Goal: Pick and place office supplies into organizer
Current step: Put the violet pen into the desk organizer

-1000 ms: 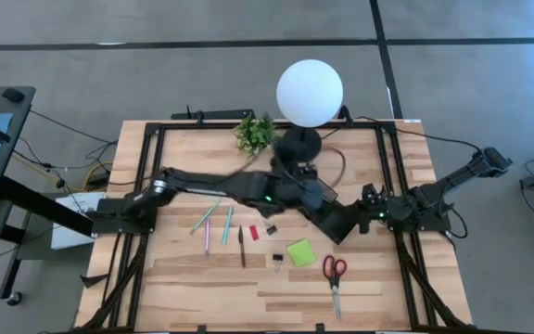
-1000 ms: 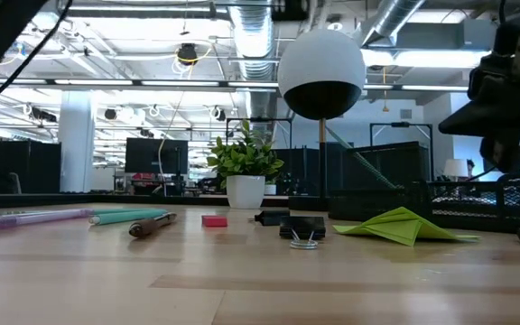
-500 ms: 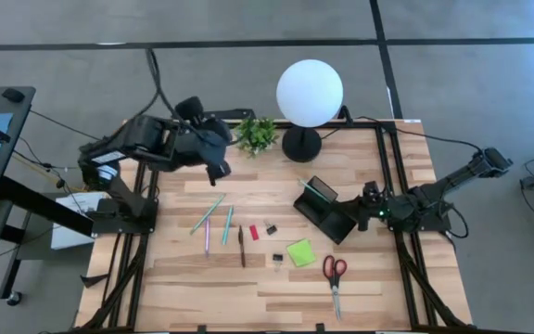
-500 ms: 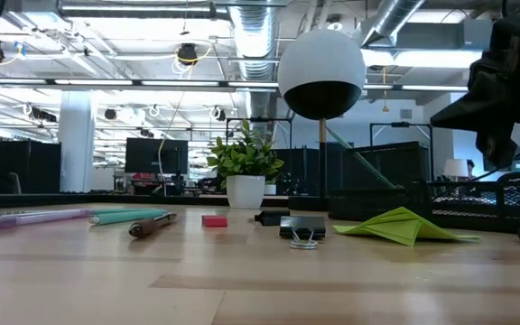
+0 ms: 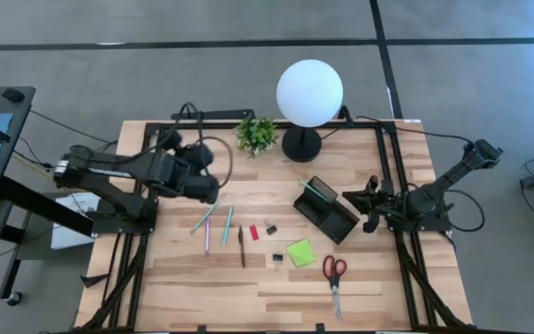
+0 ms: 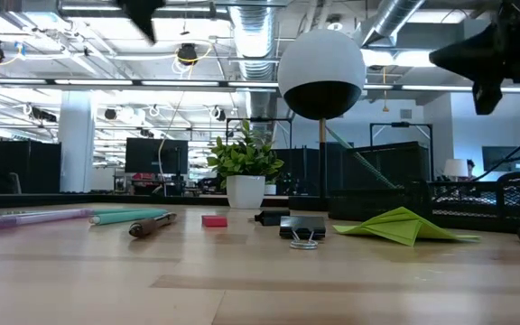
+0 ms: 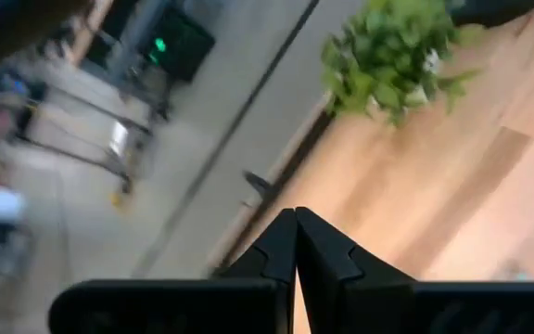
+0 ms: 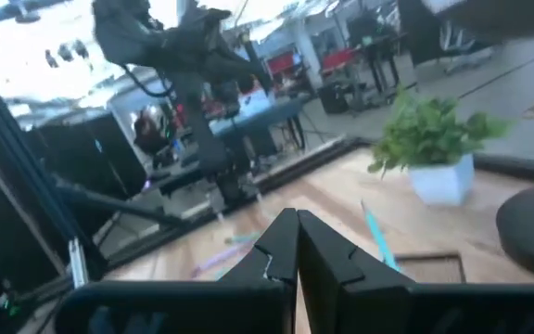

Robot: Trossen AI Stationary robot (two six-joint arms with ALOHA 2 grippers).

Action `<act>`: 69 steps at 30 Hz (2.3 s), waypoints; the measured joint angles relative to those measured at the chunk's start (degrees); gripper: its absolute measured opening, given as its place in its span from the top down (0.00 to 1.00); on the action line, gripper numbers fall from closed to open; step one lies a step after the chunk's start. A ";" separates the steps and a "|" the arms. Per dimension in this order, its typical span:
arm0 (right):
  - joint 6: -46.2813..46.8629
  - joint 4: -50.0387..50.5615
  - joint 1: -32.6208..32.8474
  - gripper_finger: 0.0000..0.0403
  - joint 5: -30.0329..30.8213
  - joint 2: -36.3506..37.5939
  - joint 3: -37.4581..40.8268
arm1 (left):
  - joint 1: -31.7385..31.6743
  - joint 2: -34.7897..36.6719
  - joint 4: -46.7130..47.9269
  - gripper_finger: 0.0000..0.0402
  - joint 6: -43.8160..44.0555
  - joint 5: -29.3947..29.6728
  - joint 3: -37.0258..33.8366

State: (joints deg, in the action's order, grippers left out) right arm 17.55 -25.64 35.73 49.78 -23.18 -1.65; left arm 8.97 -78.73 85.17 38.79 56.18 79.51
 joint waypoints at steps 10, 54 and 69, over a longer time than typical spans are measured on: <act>13.17 14.05 1.26 1.00 1.99 -0.12 0.02 | 15.31 14.47 -30.10 1.00 17.72 -4.78 -35.60; 11.99 17.71 1.26 1.00 1.99 -0.09 0.02 | 23.19 -3.03 -60.23 0.84 40.49 -28.00 -48.95; 12.41 17.32 1.27 1.00 4.79 -0.10 0.02 | 18.85 -3.05 -69.48 0.89 26.68 -13.22 -48.96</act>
State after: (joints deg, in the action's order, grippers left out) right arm 29.95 -8.32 37.00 54.58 -23.28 -1.63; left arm 27.83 -81.78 15.69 65.46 42.96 30.55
